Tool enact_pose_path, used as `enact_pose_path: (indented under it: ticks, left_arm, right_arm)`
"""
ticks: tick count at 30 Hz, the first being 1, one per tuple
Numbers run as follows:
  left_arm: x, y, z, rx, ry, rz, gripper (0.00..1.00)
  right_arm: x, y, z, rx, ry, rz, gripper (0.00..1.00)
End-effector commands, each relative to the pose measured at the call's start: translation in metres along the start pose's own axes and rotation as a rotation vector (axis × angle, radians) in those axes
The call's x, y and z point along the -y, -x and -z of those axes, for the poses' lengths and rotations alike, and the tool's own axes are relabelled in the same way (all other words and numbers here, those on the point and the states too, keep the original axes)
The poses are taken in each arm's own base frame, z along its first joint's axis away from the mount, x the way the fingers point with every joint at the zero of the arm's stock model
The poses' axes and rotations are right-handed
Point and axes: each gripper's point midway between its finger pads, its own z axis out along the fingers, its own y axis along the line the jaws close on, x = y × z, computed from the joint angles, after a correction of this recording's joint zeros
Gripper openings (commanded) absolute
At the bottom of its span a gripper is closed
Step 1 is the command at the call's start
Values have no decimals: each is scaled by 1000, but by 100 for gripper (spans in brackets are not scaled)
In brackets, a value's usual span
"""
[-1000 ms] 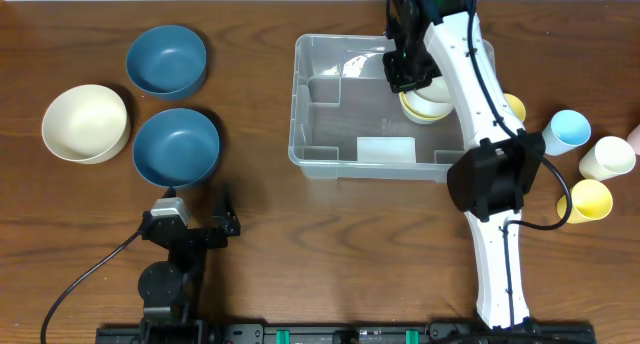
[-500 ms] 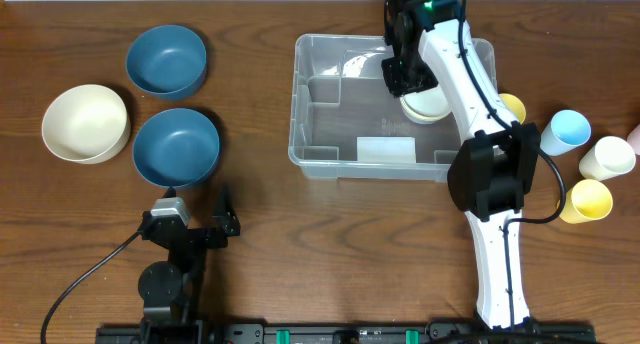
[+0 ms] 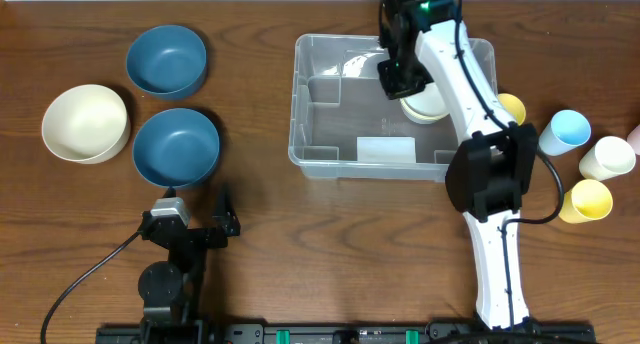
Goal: Pack container
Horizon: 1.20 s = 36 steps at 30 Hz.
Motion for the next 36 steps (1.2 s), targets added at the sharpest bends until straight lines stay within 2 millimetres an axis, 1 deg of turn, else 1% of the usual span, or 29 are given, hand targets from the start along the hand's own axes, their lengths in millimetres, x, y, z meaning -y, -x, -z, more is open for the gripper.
enact_pose_path:
  ticks: [1,4,10,16,20,30,34,36]
  left_arm:
    - [-5,-15,-1,-39,13,11,98]
    - [-5,-15,-1,-39,13,11,98]
    - [-5,-15,-1,-40,13,11,98]
    - [-5,-15,-1,-40,13,11,98]
    - [-5,-15,-1,-39,13,11,98]
    - [-5,-15,-1,-40,13,11,98]
    - [-5,-15,-1,-40,13,11,98]
    - [-5,-15,-1,-40,13,11,98]
  right_arm:
    - [-19,4,14,43,19,46,1]
    - [-21,7,11,51,21,49,1]
    - [-21,7,-4,43,20,48,1]
    - [-17,4,-21,25,18,40,1]
    - [-11,3,-28,21,11,30,1]
    - [14,6,-29,31,5,-19,1]
    - [15,6,-29,30,5,-15,1]
    - [9,6,-28,30,19,3,1]
